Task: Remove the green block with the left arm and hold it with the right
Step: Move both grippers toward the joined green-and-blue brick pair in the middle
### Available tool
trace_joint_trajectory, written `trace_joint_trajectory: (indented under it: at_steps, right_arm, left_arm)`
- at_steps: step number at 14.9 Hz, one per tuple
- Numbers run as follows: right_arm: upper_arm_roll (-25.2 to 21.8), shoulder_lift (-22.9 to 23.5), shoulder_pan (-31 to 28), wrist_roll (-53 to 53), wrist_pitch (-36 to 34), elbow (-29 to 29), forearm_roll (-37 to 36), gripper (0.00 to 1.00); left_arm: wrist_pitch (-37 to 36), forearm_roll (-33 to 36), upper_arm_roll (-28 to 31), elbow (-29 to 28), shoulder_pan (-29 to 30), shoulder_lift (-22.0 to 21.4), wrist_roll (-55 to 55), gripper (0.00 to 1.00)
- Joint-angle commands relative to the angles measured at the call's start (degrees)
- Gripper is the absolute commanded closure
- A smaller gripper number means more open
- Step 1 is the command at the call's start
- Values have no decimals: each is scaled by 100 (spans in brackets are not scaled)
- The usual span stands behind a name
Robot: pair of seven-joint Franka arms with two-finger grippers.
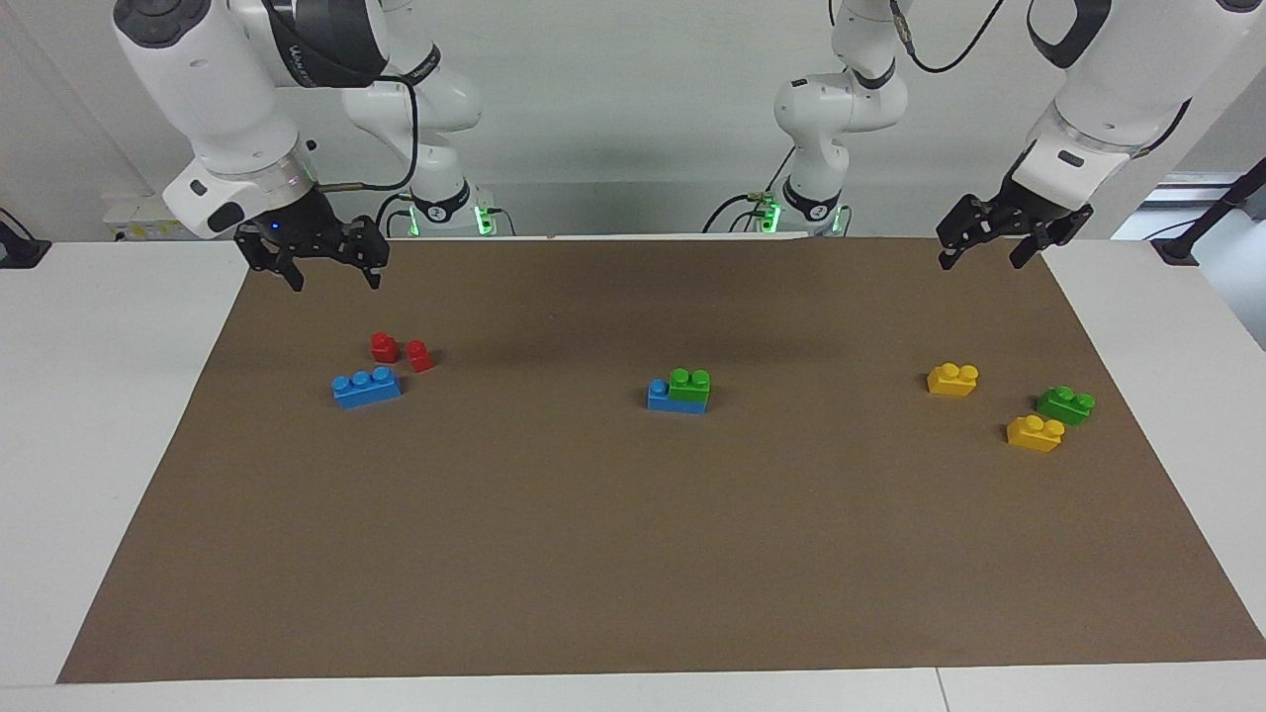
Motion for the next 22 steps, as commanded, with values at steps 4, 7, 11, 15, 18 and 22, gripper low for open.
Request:
trace_joint_trajectory:
  at_steps: [4, 7, 11, 15, 18, 22]
  right_arm:
    - [77, -33, -97, 431, 447, -152, -91, 0]
    - [120, -95, 69, 2196, 563, -363, -38, 0]
    - [129, -52, 579, 5551, 747, -434, 391, 0]
    - [129, -8, 869, 6918, 1230, -855, 910, 0]
    - [129, 238, 1088, 8279, 1581, -873, 1507, 0]
    - [129, 415, 1431, 9373, 2223, -1153, 1983, 0]
  left_arm:
    - [53, -61, -28, -107, 104, -132, 98, 0]
    - [70, -61, -28, -133, 104, -141, 98, 0]
    - [210, -61, -28, -361, 95, -246, 80, 0]
    - [465, -70, -28, -896, 95, -509, -69, 0]
    - [798, -79, -45, -1327, 16, -703, -927, 0]
    - [1308, -114, -81, -1969, -282, -966, -2351, 0]
